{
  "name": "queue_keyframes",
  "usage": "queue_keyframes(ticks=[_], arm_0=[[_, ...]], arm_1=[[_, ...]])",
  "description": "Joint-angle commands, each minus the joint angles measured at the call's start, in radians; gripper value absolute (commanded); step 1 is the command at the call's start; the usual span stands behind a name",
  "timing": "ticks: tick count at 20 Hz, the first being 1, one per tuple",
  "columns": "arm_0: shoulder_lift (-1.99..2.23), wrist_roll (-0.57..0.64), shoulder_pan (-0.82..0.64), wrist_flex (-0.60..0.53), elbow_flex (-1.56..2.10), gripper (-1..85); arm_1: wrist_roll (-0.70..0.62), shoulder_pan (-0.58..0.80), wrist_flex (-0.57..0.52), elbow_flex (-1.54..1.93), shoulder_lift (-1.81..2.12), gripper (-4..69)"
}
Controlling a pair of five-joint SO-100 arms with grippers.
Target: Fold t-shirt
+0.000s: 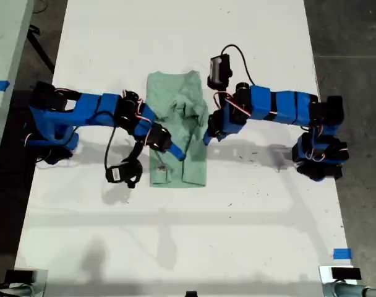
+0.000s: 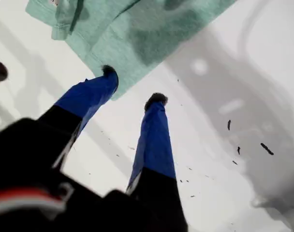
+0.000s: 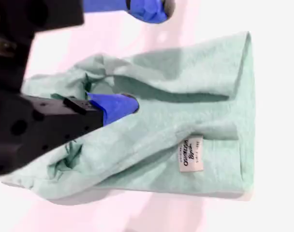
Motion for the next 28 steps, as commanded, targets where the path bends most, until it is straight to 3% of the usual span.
queue_keyframes(ticks=[1,5,8,10,12,13,14,17,19,20,21,22,23,28], arm_0=[[0.222,0.037,-0.081,0.086,-0.035,31.4],[0.436,0.058,-0.166,0.204,0.072,30.9],[0.558,-0.012,-0.164,0.255,0.247,29.7],[0.624,-0.086,-0.117,0.288,0.348,21.4],[0.664,-0.216,-0.058,0.368,0.399,5.9],[0.686,-0.27,-0.026,0.391,0.423,4.2],[0.71,-0.314,0.008,0.394,0.449,3.7],[0.709,-0.391,0.097,0.387,0.459,4.1],[0.678,-0.437,0.137,0.37,0.448,16.6],[0.664,-0.439,0.156,0.328,0.445,22.8],[0.652,-0.439,0.172,0.278,0.446,27.2],[0.629,-0.426,0.178,0.23,0.446,29.1],[0.595,-0.414,0.178,0.198,0.442,29.8],[0.394,-0.36,0.15,0.075,0.413,31.0]], arm_1=[[-0.003,0.0,-0.029,-0.005,0.098,16.8],[-0.006,0.006,-0.021,0.008,0.123,16.7],[0.003,0.006,-0.014,0.066,0.183,16.7],[0.026,-0.003,-0.005,0.144,0.252,16.7],[0.048,-0.023,-0.005,0.238,0.334,13.3],[0.063,-0.035,-0.002,0.272,0.368,7.6],[0.072,-0.052,-0.002,0.293,0.393,3.9],[0.127,-0.11,0.002,0.299,0.416,2.6],[0.143,-0.153,-0.026,0.287,0.414,1.7],[0.16,-0.166,-0.043,0.287,0.411,2.4],[0.172,-0.176,-0.06,0.285,0.397,7.9],[0.179,-0.183,-0.08,0.285,0.38,24.4],[0.176,-0.187,-0.1,0.282,0.354,32.9],[0.175,-0.176,-0.117,0.21,0.179,34.7]])
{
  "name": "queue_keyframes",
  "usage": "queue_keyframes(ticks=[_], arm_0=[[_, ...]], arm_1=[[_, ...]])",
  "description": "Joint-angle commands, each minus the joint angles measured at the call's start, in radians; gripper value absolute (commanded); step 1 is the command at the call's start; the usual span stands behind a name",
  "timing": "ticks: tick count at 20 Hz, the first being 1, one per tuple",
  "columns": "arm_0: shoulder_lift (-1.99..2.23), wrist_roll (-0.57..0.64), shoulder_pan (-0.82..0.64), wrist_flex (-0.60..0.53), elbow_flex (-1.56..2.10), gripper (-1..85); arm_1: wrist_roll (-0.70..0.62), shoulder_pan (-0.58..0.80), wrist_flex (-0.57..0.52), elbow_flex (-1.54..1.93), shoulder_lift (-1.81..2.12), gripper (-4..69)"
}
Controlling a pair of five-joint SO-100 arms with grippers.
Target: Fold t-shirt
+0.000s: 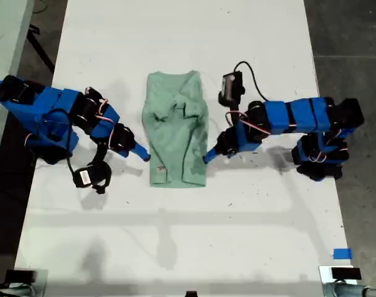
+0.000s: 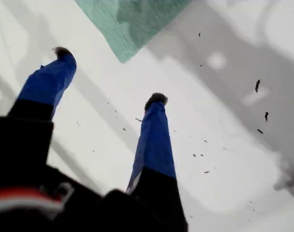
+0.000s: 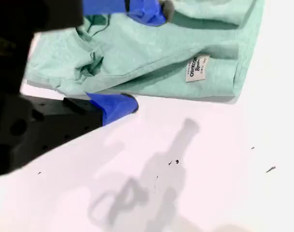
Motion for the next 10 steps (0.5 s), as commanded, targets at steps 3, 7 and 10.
queue_keyframes(ticks=[3,7,10], arm_0=[[-0.137,0.025,-0.025,-0.106,-0.049,31.5],[-0.229,0.026,-0.021,-0.163,-0.055,31.6],[-0.313,0.017,-0.014,-0.212,-0.06,31.5]], arm_1=[[0.006,0.006,-0.044,-0.153,-0.15,34.7],[-0.002,0.009,-0.064,-0.282,-0.35,34.4],[-0.002,0.009,-0.066,-0.364,-0.466,33.9]])
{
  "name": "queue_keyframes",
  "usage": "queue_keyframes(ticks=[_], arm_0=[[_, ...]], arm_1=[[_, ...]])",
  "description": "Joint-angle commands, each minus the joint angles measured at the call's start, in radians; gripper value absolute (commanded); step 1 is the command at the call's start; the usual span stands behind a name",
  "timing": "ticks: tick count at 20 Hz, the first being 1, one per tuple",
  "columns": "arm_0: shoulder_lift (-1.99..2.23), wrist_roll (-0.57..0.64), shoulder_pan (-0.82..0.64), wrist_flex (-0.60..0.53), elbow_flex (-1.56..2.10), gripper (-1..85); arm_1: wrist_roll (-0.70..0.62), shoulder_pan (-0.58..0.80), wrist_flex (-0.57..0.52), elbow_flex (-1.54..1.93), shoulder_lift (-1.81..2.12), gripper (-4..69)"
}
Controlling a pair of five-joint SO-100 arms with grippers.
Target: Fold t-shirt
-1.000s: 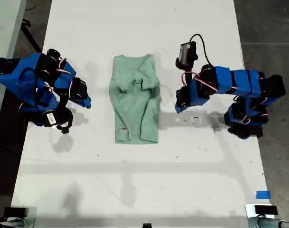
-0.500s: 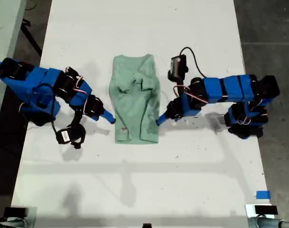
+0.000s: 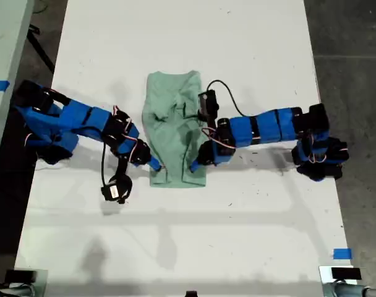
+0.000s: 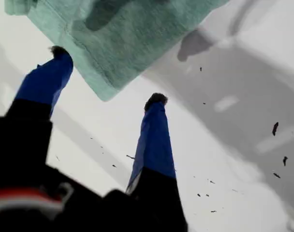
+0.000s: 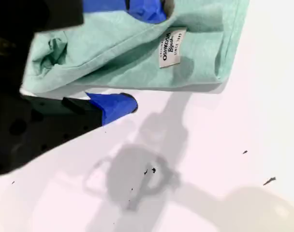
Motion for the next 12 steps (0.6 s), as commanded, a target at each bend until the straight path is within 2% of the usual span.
queue_keyframes(ticks=[1,6,9,10,12], arm_0=[[-0.058,-0.002,-0.003,-0.057,-0.071,31.4],[-0.314,-0.015,-0.011,-0.086,-0.207,30.2],[-0.425,-0.017,-0.018,-0.086,-0.267,23.6],[-0.443,-0.017,-0.02,-0.086,-0.275,18.7],[-0.463,-0.011,-0.018,-0.066,-0.299,5.5]], arm_1=[[0.002,0.008,-0.017,-0.103,-0.041,33.7],[0.025,0.002,-0.052,-0.123,-0.123,31.9],[0.048,-0.017,-0.061,-0.167,-0.199,26.4],[0.054,-0.025,-0.061,-0.192,-0.232,22.3],[0.1,-0.034,-0.064,-0.219,-0.262,3.0]])
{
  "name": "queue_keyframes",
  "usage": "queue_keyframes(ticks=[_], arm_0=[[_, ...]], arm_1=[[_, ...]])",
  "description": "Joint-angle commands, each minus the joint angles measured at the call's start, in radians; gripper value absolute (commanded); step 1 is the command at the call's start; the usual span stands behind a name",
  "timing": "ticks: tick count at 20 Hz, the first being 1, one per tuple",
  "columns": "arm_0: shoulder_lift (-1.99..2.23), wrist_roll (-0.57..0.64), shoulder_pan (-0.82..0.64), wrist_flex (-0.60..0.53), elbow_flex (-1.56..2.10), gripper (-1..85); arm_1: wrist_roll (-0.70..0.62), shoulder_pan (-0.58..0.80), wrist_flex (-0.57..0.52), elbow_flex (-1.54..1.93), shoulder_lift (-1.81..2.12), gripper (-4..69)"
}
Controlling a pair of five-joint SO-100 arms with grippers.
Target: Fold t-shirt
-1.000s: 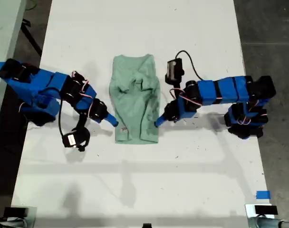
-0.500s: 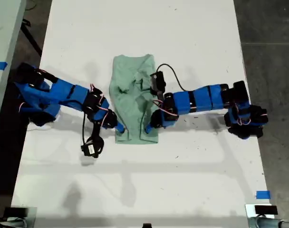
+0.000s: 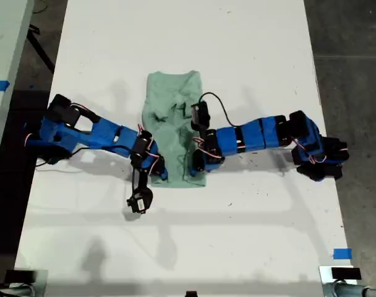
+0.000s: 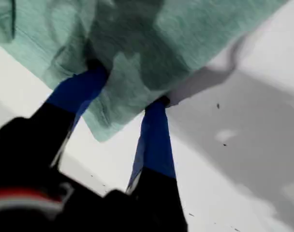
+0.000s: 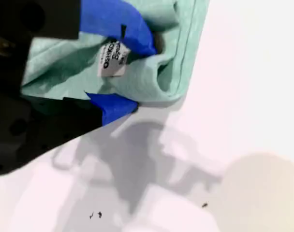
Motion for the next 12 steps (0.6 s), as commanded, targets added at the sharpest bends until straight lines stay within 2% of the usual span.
queue_keyframes(ticks=[1,8,12], arm_0=[[-0.003,0.008,-0.014,0.028,-0.015,0.0],[0.067,0.023,0.064,0.144,-0.124,-0.1],[0.08,0.035,0.167,0.224,-0.275,-0.1]], arm_1=[[0.055,-0.025,-0.002,-0.052,0.0,-0.5],[0.064,-0.069,-0.005,-0.075,0.146,-1.1],[0.112,-0.163,-0.028,-0.075,0.213,-1.1]])
